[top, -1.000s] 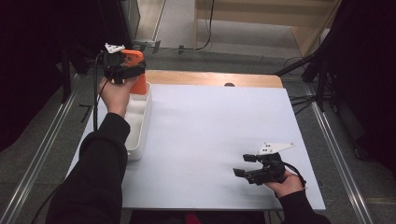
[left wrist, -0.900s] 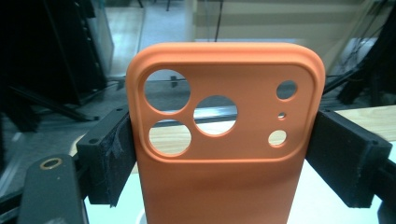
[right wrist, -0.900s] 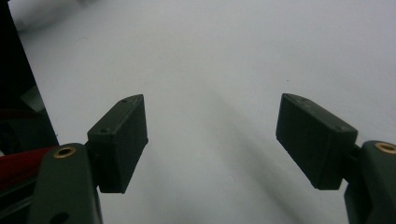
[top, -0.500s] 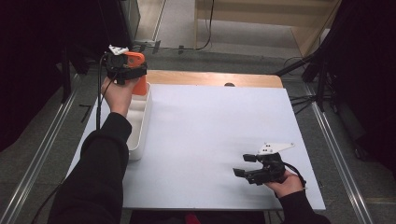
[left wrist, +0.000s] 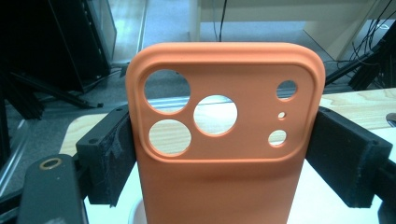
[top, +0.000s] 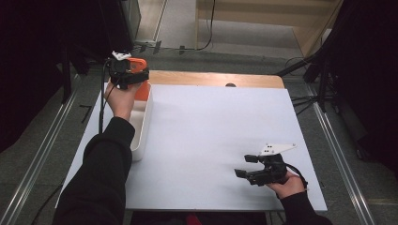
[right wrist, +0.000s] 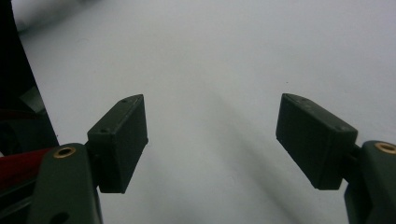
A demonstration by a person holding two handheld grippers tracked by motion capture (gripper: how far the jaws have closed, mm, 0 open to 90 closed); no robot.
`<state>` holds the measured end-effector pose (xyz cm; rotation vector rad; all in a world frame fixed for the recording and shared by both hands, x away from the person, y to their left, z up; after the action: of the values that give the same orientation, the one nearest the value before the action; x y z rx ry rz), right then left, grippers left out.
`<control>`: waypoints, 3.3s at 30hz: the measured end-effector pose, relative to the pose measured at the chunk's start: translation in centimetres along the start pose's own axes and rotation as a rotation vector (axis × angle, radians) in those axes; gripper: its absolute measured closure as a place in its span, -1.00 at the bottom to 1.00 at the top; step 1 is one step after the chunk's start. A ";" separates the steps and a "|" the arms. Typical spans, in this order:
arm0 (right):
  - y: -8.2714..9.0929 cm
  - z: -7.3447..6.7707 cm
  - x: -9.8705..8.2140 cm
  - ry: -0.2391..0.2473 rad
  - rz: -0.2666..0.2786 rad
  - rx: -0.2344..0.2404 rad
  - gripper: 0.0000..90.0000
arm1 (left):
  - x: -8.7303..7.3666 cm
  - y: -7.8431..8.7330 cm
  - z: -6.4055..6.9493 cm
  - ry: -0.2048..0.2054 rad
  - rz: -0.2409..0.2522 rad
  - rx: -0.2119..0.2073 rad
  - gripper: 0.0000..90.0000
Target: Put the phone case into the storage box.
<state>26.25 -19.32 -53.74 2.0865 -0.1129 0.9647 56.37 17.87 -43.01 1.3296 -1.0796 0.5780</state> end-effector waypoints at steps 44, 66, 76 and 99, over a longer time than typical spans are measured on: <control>-0.1 0.0 0.1 -0.005 0.005 -0.007 -0.47 | -3.6 -1.6 0.3 -0.008 -0.109 -0.020 -0.66; -0.1 -0.1 0.2 -0.003 0.011 -0.001 -0.47 | -3.9 -1.9 0.6 -0.015 -0.130 -0.020 -0.71; -0.1 -0.1 0.2 0.000 0.008 0.000 -0.47 | -3.4 -1.4 0.4 -0.023 -0.106 -0.011 -0.71; -0.2 -0.2 0.1 0.001 -0.001 0.004 -0.47 | -2.3 1.1 0.9 0.028 -0.109 -0.146 -0.70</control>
<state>26.23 -19.04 -53.74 2.0896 -0.1089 0.9662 54.14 17.75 -44.56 1.2407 -1.0009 0.4274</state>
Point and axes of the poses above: each handheld gripper's, and its own axes: y roughly backward along the jaws, x roughly out of its top, z roughly to its right, the point moved 8 cm from there along -y, roughly forward along the jaws, and after that the axes turned 8 degrees about -y, right-handed, at the moved point
